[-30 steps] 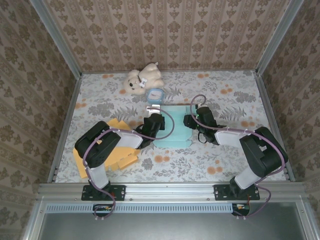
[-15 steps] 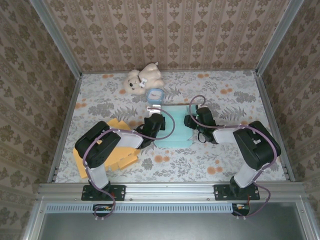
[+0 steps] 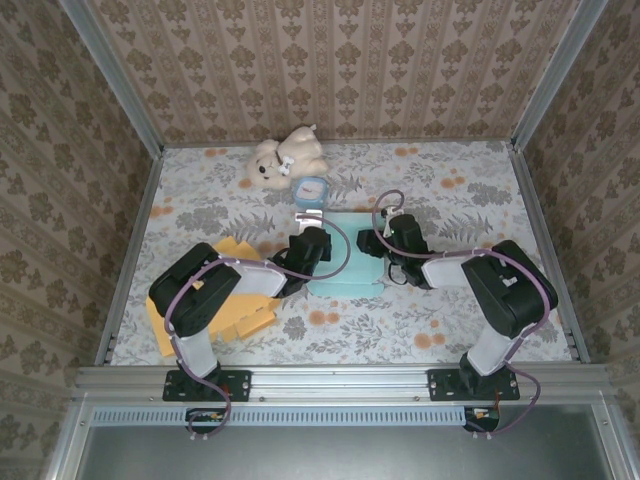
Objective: Fold the paper box
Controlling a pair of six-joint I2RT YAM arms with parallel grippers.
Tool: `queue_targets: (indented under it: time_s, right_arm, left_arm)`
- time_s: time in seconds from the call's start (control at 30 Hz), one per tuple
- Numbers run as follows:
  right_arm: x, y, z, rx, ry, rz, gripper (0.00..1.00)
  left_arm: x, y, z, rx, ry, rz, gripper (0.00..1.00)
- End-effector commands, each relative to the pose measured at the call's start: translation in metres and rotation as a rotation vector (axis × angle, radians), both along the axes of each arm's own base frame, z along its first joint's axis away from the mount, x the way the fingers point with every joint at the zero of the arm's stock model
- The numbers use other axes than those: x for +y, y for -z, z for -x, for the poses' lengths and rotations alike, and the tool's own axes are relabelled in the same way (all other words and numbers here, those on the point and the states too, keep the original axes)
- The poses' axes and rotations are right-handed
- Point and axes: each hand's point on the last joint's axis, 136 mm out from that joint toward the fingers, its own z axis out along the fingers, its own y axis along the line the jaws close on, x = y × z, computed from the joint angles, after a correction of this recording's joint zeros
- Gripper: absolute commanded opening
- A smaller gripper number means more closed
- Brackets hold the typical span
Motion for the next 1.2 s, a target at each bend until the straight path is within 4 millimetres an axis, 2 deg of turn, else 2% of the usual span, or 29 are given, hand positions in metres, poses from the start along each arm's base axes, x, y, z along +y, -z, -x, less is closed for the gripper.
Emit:
queue_targets:
  time_s: [0.0,0.27,0.4,0.67,0.93,1.03,1.07,1.17]
  right_arm:
    - [0.013,0.000,-0.002,-0.005,-0.015,-0.032,0.55]
    - [0.026,0.021,-0.001,0.029,-0.014,-0.051,0.54]
    - [0.022,0.023,0.002,0.014,0.001,-0.014,0.54]
    - [0.008,-0.012,0.019,-0.028,0.000,0.059,0.55]
    - [-0.013,-0.025,0.044,0.000,0.013,0.171,0.55]
    - [-0.015,-0.029,0.052,0.001,0.003,0.179,0.55]
    - [-0.014,-0.039,0.054,-0.015,0.000,0.171,0.55]
    - [-0.015,-0.047,0.063,-0.015,-0.013,0.170,0.55]
  left_arm:
    - [-0.008,-0.004,0.002,0.012,0.015,0.016,0.00]
    - [-0.010,-0.002,0.002,0.022,0.017,0.030,0.00]
    - [-0.009,-0.003,0.002,0.020,0.015,0.033,0.00]
    - [-0.006,-0.003,0.000,0.017,0.012,0.023,0.00]
    - [-0.001,-0.008,-0.004,0.001,0.005,0.013,0.00]
    - [0.003,-0.011,-0.006,-0.003,-0.003,0.016,0.00]
    - [0.004,-0.012,-0.006,-0.005,-0.004,0.014,0.00]
    - [0.009,-0.013,-0.008,-0.011,-0.009,0.005,0.00]
